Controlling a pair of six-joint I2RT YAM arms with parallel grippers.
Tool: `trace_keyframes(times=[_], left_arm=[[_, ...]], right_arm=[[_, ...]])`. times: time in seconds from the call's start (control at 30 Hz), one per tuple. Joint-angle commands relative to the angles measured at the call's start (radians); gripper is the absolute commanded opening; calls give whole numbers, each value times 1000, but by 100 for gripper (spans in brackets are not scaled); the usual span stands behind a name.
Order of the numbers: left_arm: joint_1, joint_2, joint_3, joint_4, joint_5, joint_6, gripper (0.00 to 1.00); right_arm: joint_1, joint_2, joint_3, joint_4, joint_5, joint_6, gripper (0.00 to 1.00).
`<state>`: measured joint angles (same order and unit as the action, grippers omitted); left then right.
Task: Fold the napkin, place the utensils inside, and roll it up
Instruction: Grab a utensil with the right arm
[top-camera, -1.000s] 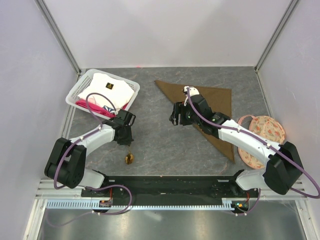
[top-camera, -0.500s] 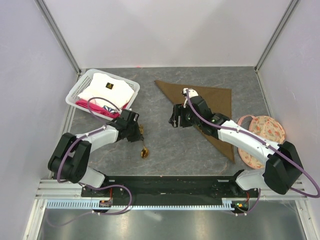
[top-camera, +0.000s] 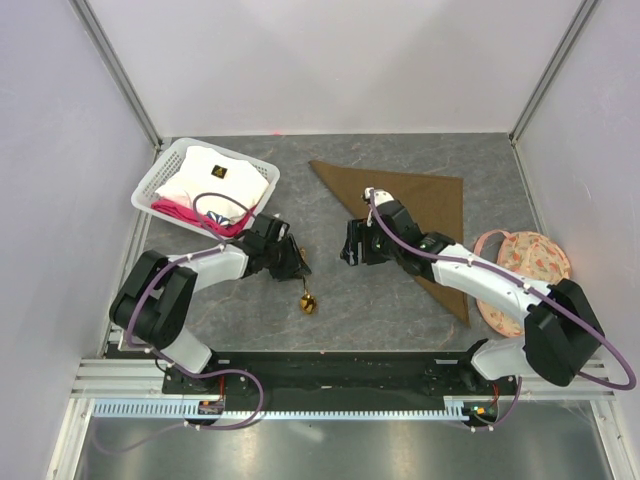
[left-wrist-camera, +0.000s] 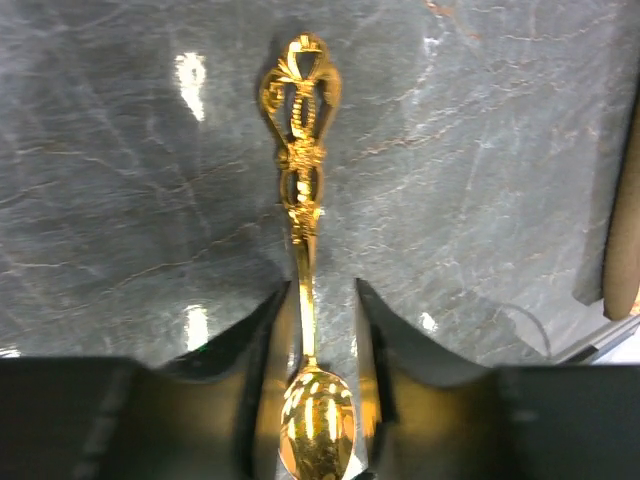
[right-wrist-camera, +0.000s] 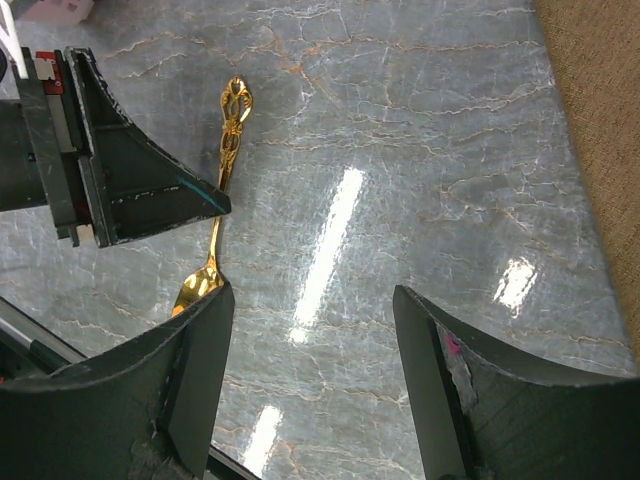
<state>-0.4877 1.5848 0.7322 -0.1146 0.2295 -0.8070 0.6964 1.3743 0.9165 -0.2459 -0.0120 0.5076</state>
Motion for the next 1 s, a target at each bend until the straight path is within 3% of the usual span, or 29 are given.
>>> trace_keyframes(times=[0.0,0.1,0.23,0.33,0.47,0.63,0.8,0.97], left_arm=[[-8,-22,25,-82,2,32,53],[-3,-94,64,-185,13,78,65],[60,-238,81,-310,-16,184,69],[187,-351,95,-396,33,267,70],[323,-450,208,-474,13,396,81],[328,-457,364,-511,-151,563,85],[330,-450,305,-438,-125,577,85],[331,-463,279,-428,-96,577,85]], right_arm=[[8,25,-7,34,-11,16,72],[35,51,4,36,-2,22,72],[89,107,36,36,41,37,71],[139,166,76,36,79,48,71],[224,273,165,8,141,42,70],[294,443,339,-101,250,11,68],[339,593,501,-226,320,19,65],[350,647,521,-247,320,58,61]])
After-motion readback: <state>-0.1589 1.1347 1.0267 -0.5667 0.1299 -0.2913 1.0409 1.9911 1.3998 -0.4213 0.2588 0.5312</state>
